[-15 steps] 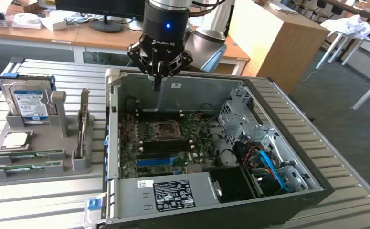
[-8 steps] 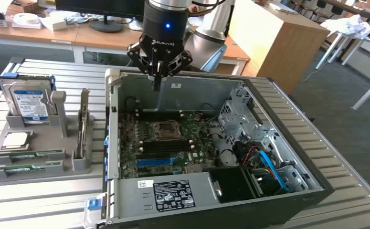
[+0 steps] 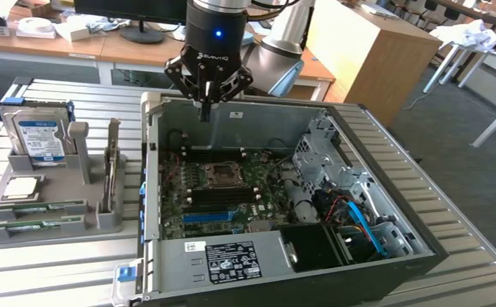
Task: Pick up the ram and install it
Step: 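Reach for the ram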
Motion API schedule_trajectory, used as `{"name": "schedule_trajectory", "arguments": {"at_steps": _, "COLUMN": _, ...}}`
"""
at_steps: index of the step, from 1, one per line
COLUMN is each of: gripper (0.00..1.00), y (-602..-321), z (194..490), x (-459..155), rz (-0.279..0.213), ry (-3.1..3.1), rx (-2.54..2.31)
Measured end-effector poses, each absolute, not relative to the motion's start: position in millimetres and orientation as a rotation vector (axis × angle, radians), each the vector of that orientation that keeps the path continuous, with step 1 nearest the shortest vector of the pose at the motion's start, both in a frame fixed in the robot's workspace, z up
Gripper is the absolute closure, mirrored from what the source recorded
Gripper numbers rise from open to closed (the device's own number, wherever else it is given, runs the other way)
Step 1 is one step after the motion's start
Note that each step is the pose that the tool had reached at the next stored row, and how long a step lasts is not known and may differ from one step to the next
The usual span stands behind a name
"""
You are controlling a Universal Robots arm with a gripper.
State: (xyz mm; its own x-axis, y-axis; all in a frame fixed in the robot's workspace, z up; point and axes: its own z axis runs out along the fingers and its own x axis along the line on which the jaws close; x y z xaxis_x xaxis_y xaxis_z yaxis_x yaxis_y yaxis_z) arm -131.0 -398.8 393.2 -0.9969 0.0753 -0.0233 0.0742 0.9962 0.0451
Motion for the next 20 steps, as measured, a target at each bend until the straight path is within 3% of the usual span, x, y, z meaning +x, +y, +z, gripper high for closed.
{"name": "schedule_trajectory", "arguments": {"at_steps": 20, "gripper": 0.90, "y": -399, "z": 393, "x": -157, "rz": 0.069, "ry": 3.114, "rx": 0.116}}
